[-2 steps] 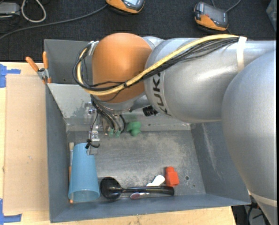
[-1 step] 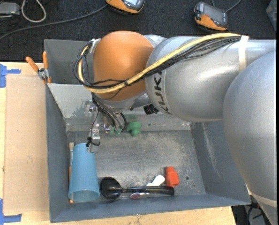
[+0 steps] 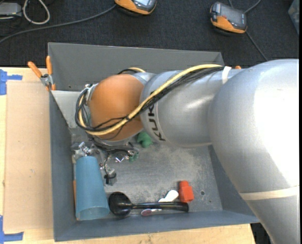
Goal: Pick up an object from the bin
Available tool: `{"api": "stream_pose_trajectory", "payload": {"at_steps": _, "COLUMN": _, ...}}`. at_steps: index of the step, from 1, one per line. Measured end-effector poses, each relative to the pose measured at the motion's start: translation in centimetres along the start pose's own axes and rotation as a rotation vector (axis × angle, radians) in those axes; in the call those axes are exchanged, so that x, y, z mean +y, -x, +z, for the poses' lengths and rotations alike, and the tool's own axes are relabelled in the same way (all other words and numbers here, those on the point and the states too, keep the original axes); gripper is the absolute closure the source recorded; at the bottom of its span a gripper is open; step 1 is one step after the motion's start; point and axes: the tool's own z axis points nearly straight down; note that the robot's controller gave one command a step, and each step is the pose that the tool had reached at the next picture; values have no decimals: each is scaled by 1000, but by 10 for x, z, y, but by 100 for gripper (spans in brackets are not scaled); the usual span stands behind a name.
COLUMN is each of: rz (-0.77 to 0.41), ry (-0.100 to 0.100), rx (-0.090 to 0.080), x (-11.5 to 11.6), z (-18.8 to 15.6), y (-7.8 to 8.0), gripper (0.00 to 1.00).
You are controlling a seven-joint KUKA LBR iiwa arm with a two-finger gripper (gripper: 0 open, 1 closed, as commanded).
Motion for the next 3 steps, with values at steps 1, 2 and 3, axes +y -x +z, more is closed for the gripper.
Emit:
{"api": "stream_pose_trajectory", "payload": {"at_steps": 1, "rz": -68, "ry": 2, "rx": -8, "x": 8, "z": -57, "y": 4, "gripper": 0}}
{"api": "stream_pose_trajectory", "payload": {"at_steps": 2, "rz": -523, "ry": 8, "rx": 2, "x": 23, "z": -10, "y": -13, "gripper": 0}}
{"api": "stream_pose_trajectory", "payload": {"at_steps": 3, "rz": -343, "ry": 0, "rx": -14, "x": 0, "z": 18, "y": 12, "gripper": 0}}
